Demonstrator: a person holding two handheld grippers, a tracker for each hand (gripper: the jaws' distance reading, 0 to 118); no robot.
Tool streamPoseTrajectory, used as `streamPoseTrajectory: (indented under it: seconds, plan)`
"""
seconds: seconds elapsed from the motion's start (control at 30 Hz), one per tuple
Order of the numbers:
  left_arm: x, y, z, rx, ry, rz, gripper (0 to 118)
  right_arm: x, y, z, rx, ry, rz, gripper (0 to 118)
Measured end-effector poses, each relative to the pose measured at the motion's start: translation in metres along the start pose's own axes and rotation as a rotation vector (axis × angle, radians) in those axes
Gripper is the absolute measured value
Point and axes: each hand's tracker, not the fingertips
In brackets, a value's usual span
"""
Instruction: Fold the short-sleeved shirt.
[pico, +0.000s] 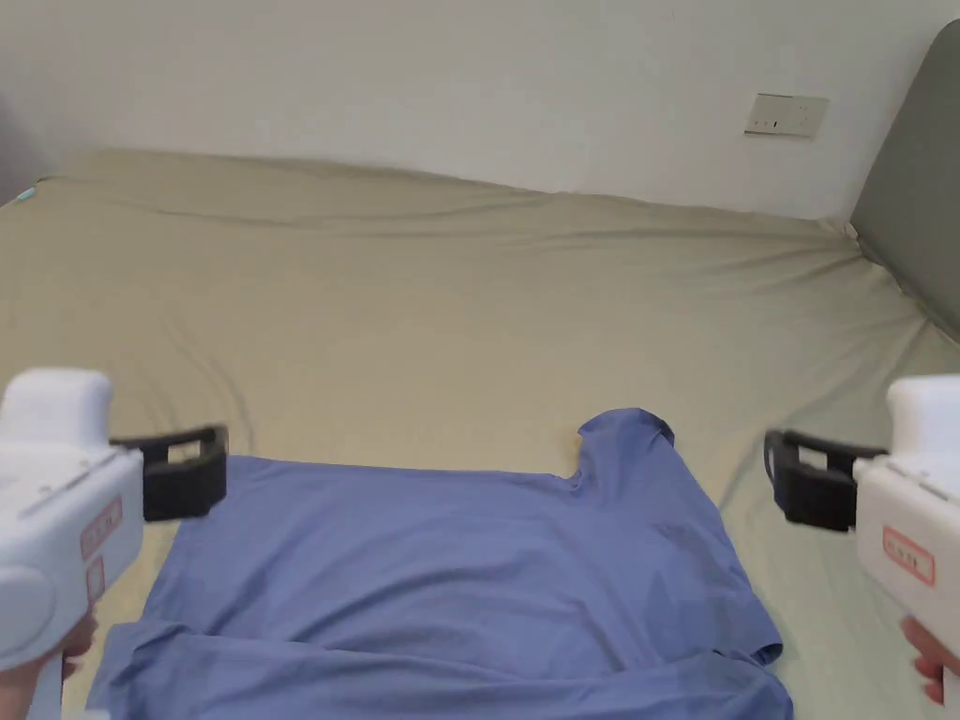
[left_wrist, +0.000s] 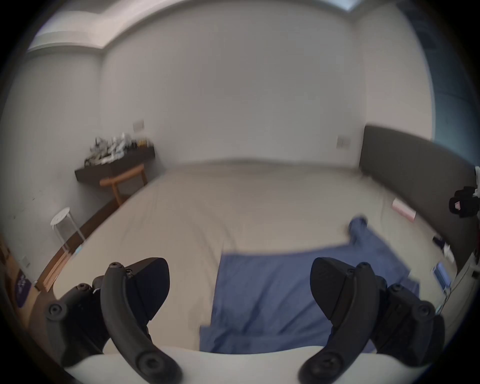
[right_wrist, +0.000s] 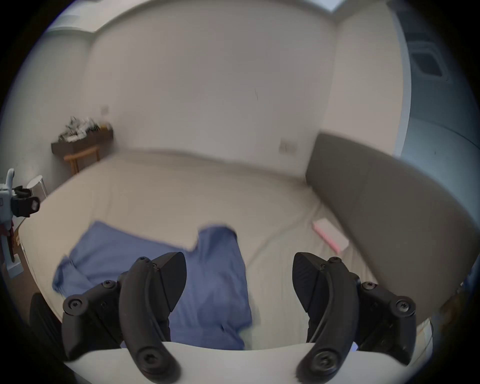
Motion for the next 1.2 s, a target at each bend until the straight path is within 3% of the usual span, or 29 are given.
streamPoseTrajectory:
  seconds: [0.07, 0.13, 0.17, 0.2, 0.23, 0.33, 0.73, 1.0, 1.03, 1.07, 1.13, 1.17, 1.2]
  plan:
    - [0.017, 0.024, 0.018, 0.136, -0.004, -0.003, 93, -0.019, 0.019, 0.016, 0.087, -0.001, 0.02, 90]
    - [0.032, 0.037, 0.034, 0.234, 0.002, -0.02, 62, -0.038, 0.028, 0.023, 0.148, -0.004, 0.047, 77]
    - [0.041, 0.041, 0.042, 0.309, 0.007, -0.028, 49, -0.047, 0.03, 0.027, 0.178, 0.001, 0.068, 56]
    - [0.049, 0.044, 0.048, 0.361, 0.02, -0.041, 36, -0.054, 0.032, 0.029, 0.197, 0.014, 0.086, 18]
    - [0.058, 0.048, 0.052, 0.369, 0.034, -0.072, 29, -0.062, 0.032, 0.028, 0.21, -0.003, 0.109, 3]
    - [0.073, 0.051, 0.05, 0.373, 0.023, -0.125, 0, -0.077, 0.033, 0.029, 0.228, 0.05, 0.112, 3]
    - [0.084, 0.037, -0.003, 0.212, -0.004, -0.187, 0, -0.092, 0.019, -0.017, 0.193, 0.005, 0.101, 2]
    - [0.041, -0.052, -0.134, -0.227, 0.014, -0.229, 0, -0.078, -0.019, -0.072, 0.015, -0.02, 0.072, 2]
    - [0.031, -0.064, -0.156, -0.286, 0.004, -0.214, 7, -0.074, -0.023, -0.078, -0.002, -0.023, 0.073, 2]
    - [0.02, -0.074, -0.179, -0.341, -0.005, -0.187, 24, -0.071, -0.028, -0.084, -0.019, -0.035, 0.074, 2]
    - [0.002, -0.089, -0.219, -0.429, 0.029, -0.129, 103, -0.064, -0.034, -0.094, -0.041, -0.05, 0.074, 2]
    - [-0.008, -0.096, -0.24, -0.464, 0.045, -0.113, 118, -0.061, -0.036, -0.097, -0.054, -0.058, 0.072, 2]
    - [-0.013, -0.101, -0.252, -0.462, 0.051, -0.093, 112, -0.057, -0.039, -0.101, -0.067, -0.064, 0.072, 2]
